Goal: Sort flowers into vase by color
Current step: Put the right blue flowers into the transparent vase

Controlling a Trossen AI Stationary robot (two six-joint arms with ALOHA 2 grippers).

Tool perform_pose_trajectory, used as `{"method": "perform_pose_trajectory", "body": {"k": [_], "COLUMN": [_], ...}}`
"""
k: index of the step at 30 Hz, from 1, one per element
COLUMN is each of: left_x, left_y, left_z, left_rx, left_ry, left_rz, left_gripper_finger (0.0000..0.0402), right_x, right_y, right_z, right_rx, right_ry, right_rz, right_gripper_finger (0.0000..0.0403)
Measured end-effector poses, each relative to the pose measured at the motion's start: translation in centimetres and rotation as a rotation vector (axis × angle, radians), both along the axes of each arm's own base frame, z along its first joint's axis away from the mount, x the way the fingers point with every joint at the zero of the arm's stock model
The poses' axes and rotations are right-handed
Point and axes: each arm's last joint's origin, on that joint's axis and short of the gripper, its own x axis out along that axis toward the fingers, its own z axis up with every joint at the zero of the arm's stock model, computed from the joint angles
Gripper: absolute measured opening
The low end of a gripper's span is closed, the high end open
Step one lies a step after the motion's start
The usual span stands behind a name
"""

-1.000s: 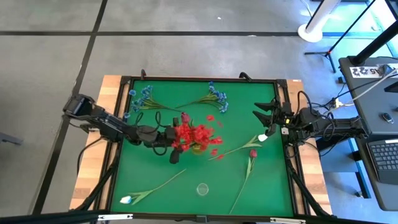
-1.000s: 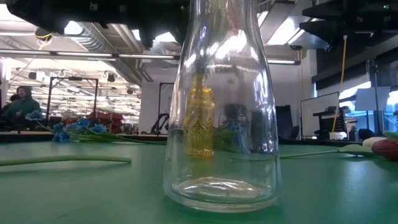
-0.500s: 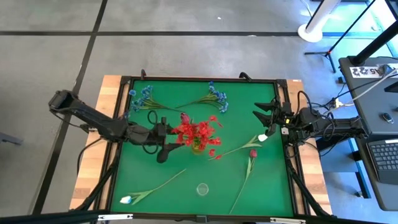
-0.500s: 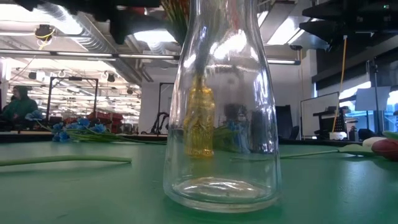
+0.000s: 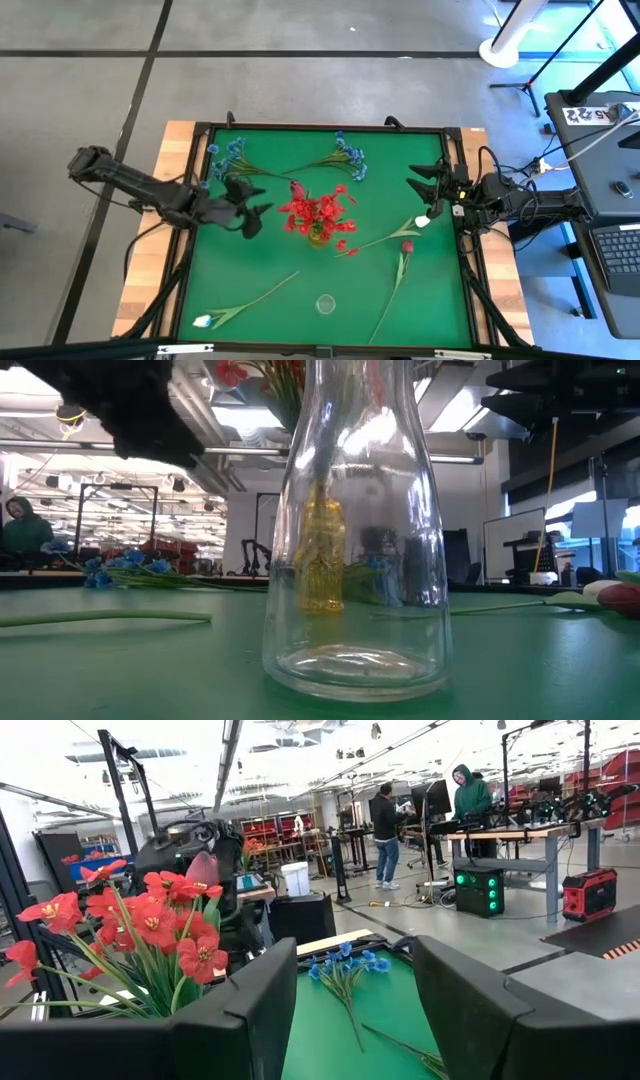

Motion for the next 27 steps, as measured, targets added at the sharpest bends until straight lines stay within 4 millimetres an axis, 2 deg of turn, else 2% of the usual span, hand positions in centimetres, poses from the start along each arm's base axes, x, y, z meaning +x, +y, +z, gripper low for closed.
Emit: {"method": "perform_pose_trajectory", "body": {"k": [5,9,17,27], "left_x": [0.5,0.7,2.1,5.1], "left_y": [3.7,6.7,11.1,14.1], "left_z": [-0.4,-0.8,-1.7,-4.6], "left_rx": [-0.026,-0.036,-0.082,-0.072], "left_ry": [0.027,0.083,0.080,0.052], "left_rz": [0.171,0.231,0.120,0.036], "left_gripper_finger": [0.0226,0.0226,0.0226,0.0226], "right_x": [0.0,0.0,0.0,0.0], "right_y": [0.0,0.0,0.0,0.0], "right_z": [0.0,0.0,0.0,0.0], "right_rx": [-0.001,0.000,-0.001,-0.001], "right_ry": [0.000,0.000,0.001,0.003], "right_rz": [0.000,0.000,0.001,0.001], "right_gripper_finger": [0.0198,0.0198,0.0198,0.0198]}}
